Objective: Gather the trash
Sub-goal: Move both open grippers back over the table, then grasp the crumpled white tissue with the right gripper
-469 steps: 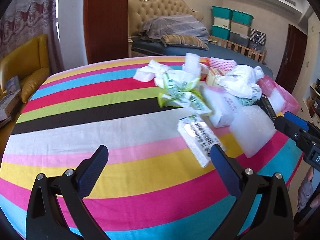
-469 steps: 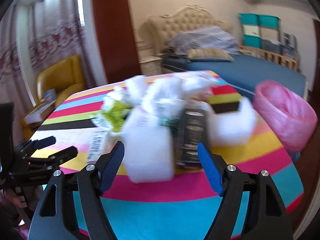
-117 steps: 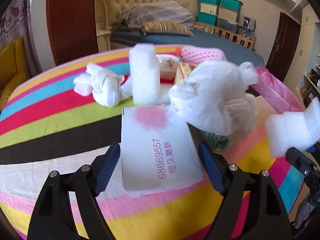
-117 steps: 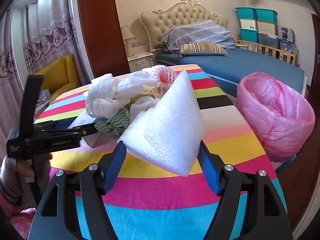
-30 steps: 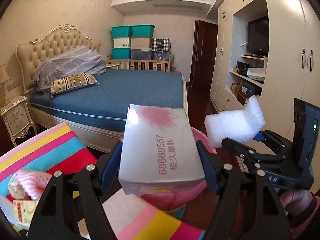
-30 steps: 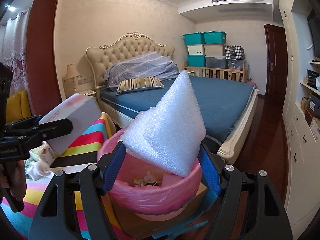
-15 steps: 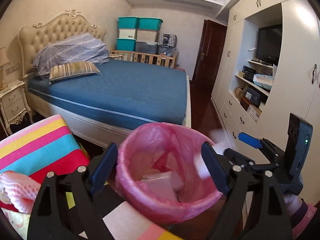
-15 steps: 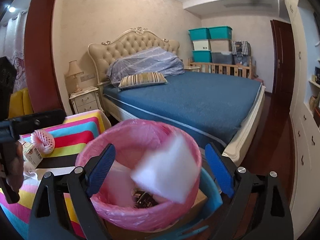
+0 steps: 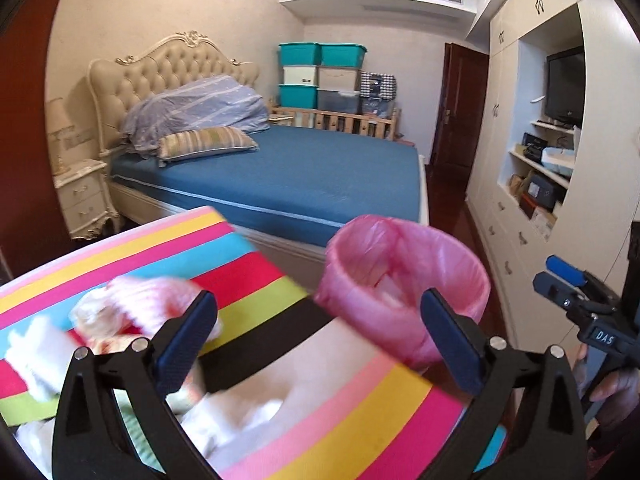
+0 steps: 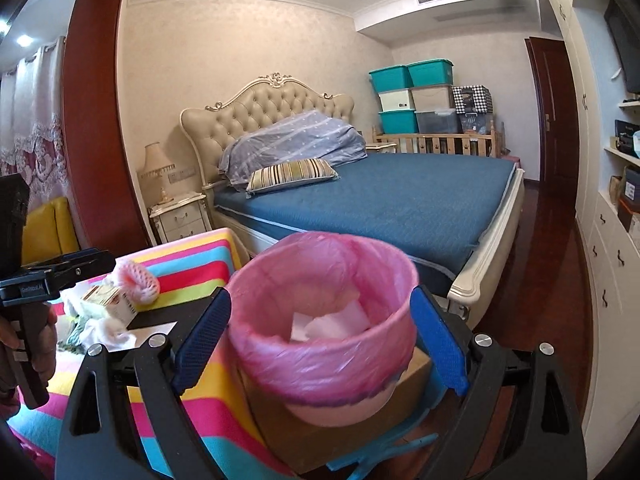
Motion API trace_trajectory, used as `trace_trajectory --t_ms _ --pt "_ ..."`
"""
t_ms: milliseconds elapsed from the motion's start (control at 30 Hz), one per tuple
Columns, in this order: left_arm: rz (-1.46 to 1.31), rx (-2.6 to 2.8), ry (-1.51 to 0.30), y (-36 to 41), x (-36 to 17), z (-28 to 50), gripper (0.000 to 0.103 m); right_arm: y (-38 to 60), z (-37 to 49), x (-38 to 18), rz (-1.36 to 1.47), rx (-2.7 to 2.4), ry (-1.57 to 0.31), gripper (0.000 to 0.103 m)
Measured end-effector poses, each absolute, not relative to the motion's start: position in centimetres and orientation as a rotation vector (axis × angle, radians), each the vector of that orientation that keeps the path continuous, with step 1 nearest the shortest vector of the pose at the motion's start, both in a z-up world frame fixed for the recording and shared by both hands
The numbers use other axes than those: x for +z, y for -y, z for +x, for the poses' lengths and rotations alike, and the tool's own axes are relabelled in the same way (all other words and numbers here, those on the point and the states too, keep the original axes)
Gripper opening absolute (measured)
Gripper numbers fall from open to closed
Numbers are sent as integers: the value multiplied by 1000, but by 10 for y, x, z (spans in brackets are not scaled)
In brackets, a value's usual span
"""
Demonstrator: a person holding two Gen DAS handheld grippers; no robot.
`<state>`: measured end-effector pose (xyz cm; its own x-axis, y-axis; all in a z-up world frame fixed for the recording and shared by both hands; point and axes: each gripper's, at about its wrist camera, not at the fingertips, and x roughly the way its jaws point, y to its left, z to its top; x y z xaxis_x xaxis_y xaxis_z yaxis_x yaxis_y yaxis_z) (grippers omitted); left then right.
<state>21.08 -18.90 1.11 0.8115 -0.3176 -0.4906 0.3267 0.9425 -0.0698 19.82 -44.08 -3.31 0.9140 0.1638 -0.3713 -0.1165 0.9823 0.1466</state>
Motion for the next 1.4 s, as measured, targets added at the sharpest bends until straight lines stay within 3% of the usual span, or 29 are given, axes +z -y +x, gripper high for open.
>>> trace_trajectory --t_ms 667,1400 --pt "2 -94 -538 38 -18 86 98 284 185 -59 29 358 -558 85" --pt "-63 77 -562 -49 -42 59 98 160 249 -71 2 356 -724 85"
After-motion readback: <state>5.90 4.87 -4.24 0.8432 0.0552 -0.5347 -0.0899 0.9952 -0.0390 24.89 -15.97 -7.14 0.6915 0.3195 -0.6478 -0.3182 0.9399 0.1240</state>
